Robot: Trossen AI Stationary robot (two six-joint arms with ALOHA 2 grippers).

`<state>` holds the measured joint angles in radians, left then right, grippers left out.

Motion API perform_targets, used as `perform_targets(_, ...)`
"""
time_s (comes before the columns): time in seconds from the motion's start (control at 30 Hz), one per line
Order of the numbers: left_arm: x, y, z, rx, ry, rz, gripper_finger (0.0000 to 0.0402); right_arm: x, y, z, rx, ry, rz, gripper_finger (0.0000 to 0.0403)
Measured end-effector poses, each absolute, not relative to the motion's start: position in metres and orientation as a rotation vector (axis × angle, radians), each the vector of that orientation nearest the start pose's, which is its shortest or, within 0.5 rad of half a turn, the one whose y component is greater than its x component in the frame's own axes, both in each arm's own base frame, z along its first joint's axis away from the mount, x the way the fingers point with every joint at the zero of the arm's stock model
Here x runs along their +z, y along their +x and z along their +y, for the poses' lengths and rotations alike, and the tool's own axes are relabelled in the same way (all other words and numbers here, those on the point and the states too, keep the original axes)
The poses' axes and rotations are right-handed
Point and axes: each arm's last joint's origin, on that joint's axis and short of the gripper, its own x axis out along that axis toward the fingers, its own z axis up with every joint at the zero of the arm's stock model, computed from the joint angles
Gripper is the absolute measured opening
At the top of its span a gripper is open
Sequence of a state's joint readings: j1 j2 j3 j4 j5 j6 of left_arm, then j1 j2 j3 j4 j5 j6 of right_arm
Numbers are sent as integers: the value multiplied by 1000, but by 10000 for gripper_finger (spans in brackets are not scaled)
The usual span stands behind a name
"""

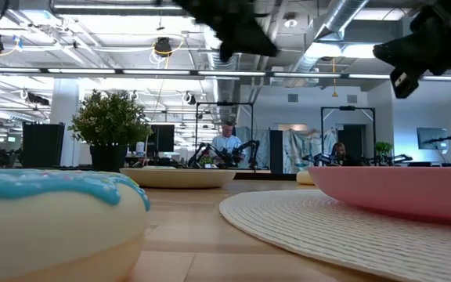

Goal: Pick & Place donuts
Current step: Put the large light blue donut on the pink plate

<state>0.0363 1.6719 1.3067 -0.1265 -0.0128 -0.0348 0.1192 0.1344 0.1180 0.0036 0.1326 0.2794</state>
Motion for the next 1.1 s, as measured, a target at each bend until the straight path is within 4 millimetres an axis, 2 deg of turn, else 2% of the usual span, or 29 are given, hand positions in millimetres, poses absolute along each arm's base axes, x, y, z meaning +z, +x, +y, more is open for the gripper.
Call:
perform_targets(0.13,283,327,13,64,-67,395,0,210,113,9,-75,264,86,0)
perform_targets(0.27,281,267,12,122,-92,324,0,233,139,11,-150,298,200,0)
perform_targets(0.4,277,212,10,159,-147,244,0,256,172,11,-338,377,428,0)
perform_targets(0.57,281,161,7,166,-159,97,0,275,207,5,-587,470,815,0)
perform_targets(0.67,280,138,6,191,-154,62,0,274,221,2,-711,529,1030,8)
perform_targets(0.8,281,117,6,191,-155,47,0,258,229,8,-783,583,1233,41)
perform_targets(0.93,278,105,6,194,-167,78,0,245,225,18,-849,618,1322,90)
perform_targets(1.1,274,101,5,175,-168,112,0,246,214,28,-803,518,1409,159)
